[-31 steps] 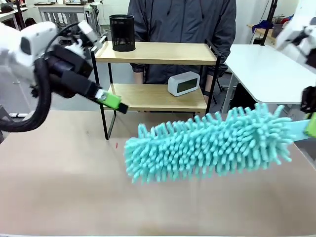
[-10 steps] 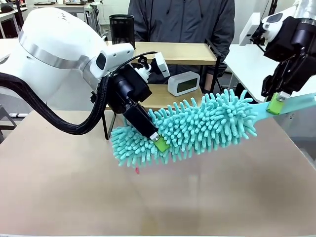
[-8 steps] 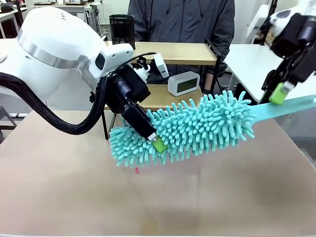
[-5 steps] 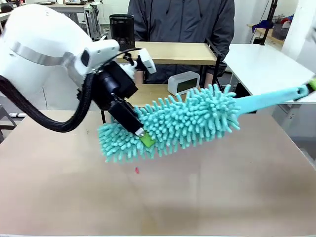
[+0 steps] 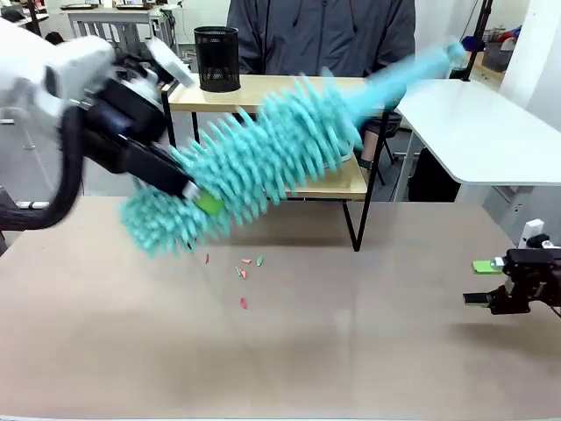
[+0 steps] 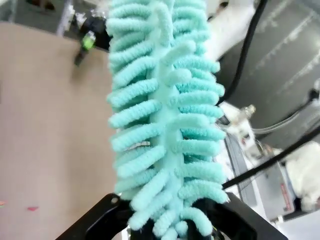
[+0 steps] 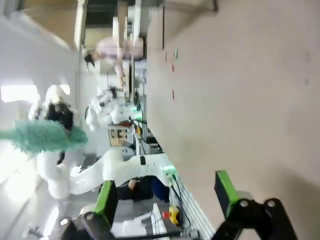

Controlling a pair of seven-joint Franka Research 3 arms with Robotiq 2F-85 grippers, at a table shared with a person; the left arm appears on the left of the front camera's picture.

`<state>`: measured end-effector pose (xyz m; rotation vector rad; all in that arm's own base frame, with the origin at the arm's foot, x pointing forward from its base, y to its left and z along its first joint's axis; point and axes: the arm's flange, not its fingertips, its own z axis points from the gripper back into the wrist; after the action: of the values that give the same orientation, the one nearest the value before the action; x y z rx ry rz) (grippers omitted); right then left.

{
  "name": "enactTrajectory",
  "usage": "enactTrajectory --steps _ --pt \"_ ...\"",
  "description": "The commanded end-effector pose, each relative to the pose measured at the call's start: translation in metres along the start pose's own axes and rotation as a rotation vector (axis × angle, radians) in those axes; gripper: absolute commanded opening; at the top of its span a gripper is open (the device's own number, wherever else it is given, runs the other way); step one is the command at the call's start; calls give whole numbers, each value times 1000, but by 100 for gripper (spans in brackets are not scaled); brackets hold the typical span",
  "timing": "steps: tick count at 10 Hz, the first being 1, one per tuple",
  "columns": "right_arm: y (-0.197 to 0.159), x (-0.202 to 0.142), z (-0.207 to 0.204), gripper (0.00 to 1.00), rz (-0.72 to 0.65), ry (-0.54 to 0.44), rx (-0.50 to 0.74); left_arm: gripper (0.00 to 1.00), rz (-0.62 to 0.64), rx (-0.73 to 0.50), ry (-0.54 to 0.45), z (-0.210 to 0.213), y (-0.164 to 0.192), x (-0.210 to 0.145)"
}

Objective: Clean the shelf.
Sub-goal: Hand the Duster back to the human.

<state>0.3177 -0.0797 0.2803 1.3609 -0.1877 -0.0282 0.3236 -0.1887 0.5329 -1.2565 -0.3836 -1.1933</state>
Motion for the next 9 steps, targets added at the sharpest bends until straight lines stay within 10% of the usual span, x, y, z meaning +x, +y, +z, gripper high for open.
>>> enactTrajectory --steps 1,5,9 --pt "61 16 36 100 155 107 -10 0 -95 223 -364 77 -54 -40" --pt "61 16 36 100 155 107 -10 0 305 382 -976 197 -42 -158" --pt "61 16 36 100 155 107 -10 0 925 149 -744 213 61 -225"
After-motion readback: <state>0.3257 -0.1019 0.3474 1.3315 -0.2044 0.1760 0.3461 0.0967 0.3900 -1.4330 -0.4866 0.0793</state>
